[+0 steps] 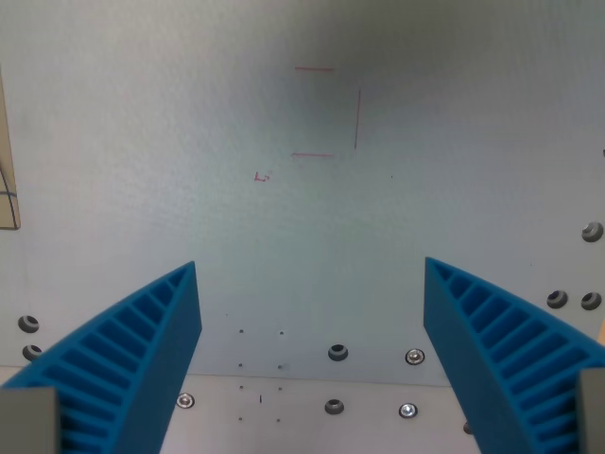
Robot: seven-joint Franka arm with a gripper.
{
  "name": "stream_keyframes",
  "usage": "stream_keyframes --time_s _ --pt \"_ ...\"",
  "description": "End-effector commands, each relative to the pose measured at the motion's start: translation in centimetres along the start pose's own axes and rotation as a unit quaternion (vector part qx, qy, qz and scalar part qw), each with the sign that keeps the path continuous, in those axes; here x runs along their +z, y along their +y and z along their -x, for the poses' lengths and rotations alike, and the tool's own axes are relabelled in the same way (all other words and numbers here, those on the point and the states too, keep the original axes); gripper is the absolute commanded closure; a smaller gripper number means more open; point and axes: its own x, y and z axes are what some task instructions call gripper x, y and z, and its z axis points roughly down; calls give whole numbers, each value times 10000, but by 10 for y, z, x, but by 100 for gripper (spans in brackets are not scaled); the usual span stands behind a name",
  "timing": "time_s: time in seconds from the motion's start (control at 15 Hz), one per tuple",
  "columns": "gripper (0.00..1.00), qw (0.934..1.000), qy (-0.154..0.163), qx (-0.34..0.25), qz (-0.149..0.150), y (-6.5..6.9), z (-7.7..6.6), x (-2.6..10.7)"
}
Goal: Rotate around gripper negative y
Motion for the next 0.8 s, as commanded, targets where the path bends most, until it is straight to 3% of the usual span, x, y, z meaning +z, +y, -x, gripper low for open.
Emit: stream_keyframes --time_s 0.07,0.8 --pt "0 10000 -34 2 2 0 0 -3" --pt "0 9977 -675 2 2 0 0 -3"
